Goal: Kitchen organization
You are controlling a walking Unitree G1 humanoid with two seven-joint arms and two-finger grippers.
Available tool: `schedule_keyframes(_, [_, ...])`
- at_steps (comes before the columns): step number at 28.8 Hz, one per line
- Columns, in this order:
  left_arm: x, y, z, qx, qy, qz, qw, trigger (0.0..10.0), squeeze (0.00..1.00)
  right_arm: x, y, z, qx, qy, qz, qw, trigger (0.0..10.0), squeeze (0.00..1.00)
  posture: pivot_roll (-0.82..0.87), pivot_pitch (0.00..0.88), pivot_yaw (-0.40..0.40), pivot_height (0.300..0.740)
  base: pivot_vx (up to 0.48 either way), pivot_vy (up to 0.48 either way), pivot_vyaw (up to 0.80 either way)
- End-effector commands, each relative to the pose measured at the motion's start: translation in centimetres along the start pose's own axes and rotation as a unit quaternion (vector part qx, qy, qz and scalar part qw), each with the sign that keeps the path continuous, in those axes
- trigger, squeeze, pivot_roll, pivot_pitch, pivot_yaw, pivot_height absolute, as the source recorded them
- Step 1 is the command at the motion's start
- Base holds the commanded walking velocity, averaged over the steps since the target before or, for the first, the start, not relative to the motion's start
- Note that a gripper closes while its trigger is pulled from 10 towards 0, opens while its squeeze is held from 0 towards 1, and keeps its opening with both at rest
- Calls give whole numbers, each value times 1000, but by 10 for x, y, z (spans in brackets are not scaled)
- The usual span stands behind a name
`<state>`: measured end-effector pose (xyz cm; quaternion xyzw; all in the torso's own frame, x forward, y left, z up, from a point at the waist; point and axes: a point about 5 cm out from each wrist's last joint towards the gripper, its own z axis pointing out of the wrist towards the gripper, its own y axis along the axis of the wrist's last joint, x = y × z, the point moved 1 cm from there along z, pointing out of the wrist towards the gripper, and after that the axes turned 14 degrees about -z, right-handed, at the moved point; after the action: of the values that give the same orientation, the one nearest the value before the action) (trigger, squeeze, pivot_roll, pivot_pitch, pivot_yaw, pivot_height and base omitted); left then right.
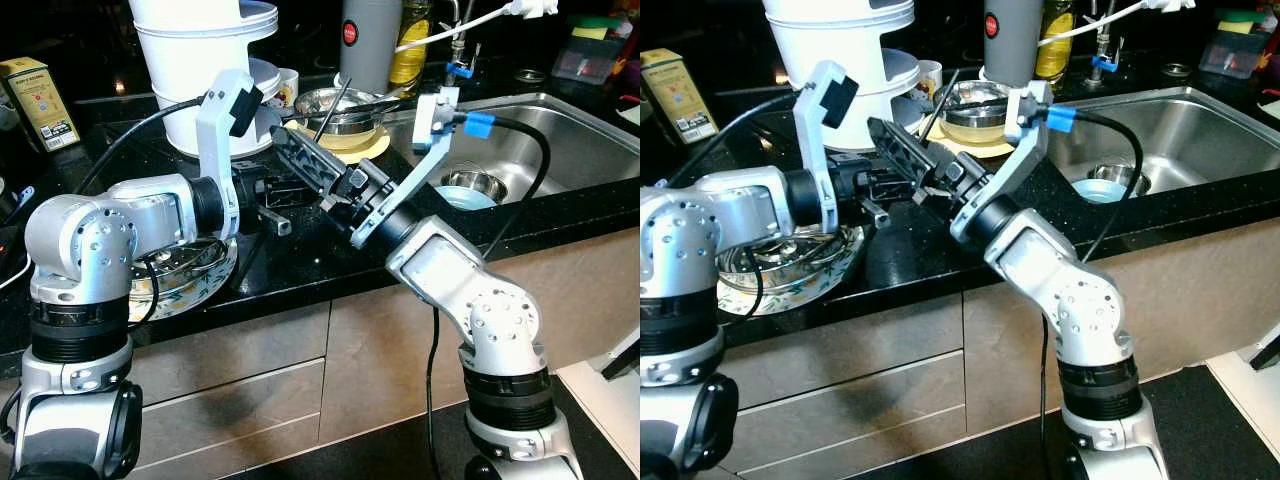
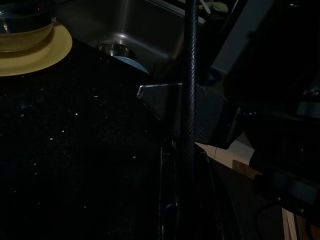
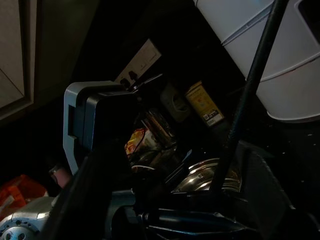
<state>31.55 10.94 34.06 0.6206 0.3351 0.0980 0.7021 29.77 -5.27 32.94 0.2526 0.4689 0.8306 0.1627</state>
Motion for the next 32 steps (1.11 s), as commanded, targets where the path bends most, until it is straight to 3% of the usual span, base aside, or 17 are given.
schedule_keyframes(1, [-2,-3,-2,13,-4,6,1000,0,0,2,1,-1,-1,3,5,1000,0,0,-49,122,26,740,0,0,0])
schedule_keyframes(30, [-2,-9,-2,37,0,24,999,0,0,1,8,-3,-27,6,14,1000,0,0,-49,126,30,740,0,0,0])
schedule_keyframes(31, [-1,-9,-2,37,4,26,999,10000,408,1,9,-3,-31,4,14,999,0,0,-49,126,30,740,0,0,0])
schedule_keyframes(32, [0,-7,-1,33,4,16,999,10000,1000,0,13,-3,-42,-2,15,999,0,0,-49,126,30,740,0,0,0])
